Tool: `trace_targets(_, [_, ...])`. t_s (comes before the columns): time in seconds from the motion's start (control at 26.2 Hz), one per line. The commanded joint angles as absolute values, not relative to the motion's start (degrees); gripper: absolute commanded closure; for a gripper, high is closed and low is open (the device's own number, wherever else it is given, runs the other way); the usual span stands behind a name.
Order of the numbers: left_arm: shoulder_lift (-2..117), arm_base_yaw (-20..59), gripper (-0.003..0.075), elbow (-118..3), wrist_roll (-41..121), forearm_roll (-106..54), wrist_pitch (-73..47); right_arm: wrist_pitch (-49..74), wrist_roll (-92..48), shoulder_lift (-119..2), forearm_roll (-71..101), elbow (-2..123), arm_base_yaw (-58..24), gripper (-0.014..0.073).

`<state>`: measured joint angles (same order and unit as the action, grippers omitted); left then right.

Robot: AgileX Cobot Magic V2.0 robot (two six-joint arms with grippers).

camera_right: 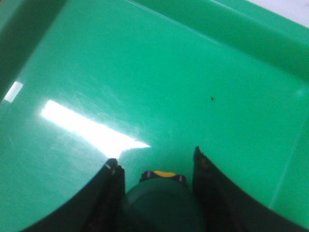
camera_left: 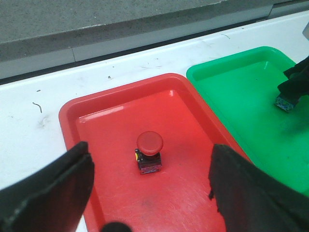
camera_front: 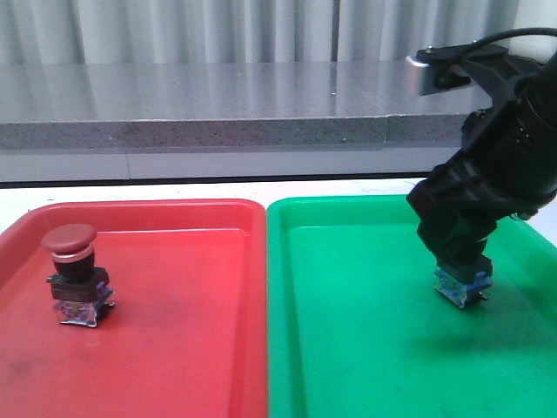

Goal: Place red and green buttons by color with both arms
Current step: 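Carry the green button toward the robot and lower it into the green tray, then open the right gripper and withdraw it upward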

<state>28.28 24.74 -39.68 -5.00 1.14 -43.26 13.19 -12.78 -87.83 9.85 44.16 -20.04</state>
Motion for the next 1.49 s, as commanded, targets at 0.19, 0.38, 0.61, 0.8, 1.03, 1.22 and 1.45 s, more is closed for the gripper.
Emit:
trace_targets(0.19, [28.6,25.0,0.0226,-41.3,-5.1,0.7,-39.3,10.2,-13.5,-86.2,9.6,45.5,-20.1,0.0256])
trace_targets(0.38, [28.6,25.0,0.0226,-41.3,-5.1,0.7,-39.3,10.2,-13.5,-86.2,9.6,45.5,-20.1,0.0130])
trace_targets(0.61, [28.6,25.0,0.0226,-41.3,-5.1,0.7,-39.3,11.3,-13.2,-85.6,9.6,46.0,-20.1,0.0071])
trace_targets(0.8, [28.6,25.0,0.0226,-41.3,-5.1,0.7,-39.3,16.0,-13.1,-82.8,9.6,47.4,-20.1,0.0070])
trace_targets(1.03, [28.6,25.0,0.0226,-41.3,-5.1,0.7,-39.3,21.7,-13.1,-75.5,9.6,48.5,-20.1,0.0070])
trace_targets(1.22, [28.6,25.0,0.0226,-41.3,-5.1,0.7,-39.3,25.8,-13.1,-68.0,9.6,48.5,-20.1,0.0070])
trace_targets(1.45, [28.6,25.0,0.0226,-41.3,-5.1,0.7,-39.3,32.5,-13.0,-58.5,9.6,48.5,-20.1,0.0070])
